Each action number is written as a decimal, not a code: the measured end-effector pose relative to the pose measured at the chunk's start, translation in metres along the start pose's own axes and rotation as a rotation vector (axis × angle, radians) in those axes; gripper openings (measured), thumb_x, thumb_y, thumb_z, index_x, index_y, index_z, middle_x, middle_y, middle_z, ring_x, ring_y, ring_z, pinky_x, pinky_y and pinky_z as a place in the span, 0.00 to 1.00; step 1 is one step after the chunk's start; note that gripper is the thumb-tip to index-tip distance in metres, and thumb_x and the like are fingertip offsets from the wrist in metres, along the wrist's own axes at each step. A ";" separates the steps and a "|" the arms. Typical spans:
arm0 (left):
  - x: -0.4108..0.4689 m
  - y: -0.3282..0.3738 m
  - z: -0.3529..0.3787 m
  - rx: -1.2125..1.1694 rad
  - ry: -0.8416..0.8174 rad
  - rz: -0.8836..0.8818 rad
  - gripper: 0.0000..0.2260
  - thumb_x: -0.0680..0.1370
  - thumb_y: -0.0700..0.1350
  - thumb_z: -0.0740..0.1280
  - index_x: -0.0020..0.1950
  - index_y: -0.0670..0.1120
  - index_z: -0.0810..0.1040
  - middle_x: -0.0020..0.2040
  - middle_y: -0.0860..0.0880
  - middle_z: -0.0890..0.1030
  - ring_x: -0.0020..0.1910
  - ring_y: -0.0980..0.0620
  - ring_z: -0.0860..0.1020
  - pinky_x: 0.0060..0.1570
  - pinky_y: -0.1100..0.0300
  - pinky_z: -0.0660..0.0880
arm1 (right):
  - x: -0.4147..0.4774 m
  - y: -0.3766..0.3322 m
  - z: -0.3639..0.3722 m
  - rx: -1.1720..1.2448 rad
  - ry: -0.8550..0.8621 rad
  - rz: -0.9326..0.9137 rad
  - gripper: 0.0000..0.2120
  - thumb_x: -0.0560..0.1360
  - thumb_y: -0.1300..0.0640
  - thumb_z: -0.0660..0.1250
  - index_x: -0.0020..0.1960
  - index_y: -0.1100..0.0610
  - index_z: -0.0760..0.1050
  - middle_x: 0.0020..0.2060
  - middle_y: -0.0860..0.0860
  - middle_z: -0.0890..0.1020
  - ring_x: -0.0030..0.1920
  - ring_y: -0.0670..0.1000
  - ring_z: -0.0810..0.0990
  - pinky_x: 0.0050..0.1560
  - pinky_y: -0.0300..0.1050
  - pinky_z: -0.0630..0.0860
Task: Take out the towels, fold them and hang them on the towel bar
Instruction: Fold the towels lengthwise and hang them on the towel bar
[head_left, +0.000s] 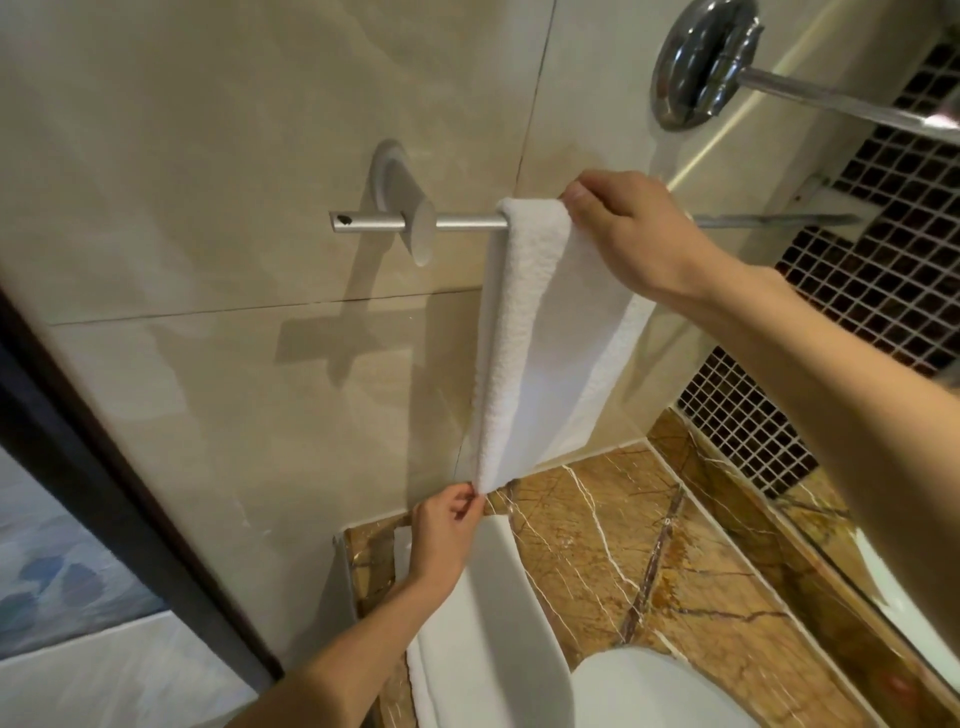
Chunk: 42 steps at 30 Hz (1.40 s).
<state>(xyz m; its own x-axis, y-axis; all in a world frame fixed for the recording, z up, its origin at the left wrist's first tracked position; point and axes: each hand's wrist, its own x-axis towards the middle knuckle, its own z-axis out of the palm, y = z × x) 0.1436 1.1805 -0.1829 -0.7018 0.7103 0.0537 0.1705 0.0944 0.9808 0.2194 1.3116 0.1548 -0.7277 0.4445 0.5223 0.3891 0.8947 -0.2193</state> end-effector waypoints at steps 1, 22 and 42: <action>0.000 0.001 0.002 0.003 -0.008 0.002 0.03 0.73 0.40 0.72 0.41 0.47 0.81 0.30 0.58 0.80 0.29 0.61 0.78 0.33 0.69 0.73 | -0.001 0.002 0.000 -0.012 0.006 -0.007 0.17 0.82 0.54 0.54 0.47 0.66 0.74 0.42 0.60 0.78 0.44 0.59 0.74 0.43 0.50 0.66; 0.033 0.010 0.094 0.056 -0.106 0.092 0.04 0.72 0.41 0.74 0.39 0.50 0.81 0.28 0.57 0.79 0.29 0.56 0.77 0.35 0.58 0.77 | -0.017 0.096 -0.034 -0.063 0.021 -0.022 0.16 0.83 0.59 0.53 0.50 0.70 0.74 0.42 0.62 0.79 0.44 0.60 0.75 0.47 0.52 0.68; 0.070 0.034 0.210 0.068 -0.279 0.205 0.04 0.74 0.43 0.72 0.40 0.50 0.80 0.25 0.64 0.73 0.25 0.64 0.70 0.31 0.74 0.66 | -0.033 0.209 -0.068 0.066 0.031 0.221 0.18 0.79 0.52 0.52 0.47 0.64 0.75 0.42 0.60 0.79 0.39 0.53 0.75 0.38 0.45 0.68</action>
<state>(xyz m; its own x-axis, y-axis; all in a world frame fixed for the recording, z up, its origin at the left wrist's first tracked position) 0.2459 1.3801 -0.1853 -0.4337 0.8818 0.1855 0.3408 -0.0301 0.9396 0.3630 1.4807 0.1481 -0.6107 0.6292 0.4808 0.4983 0.7772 -0.3842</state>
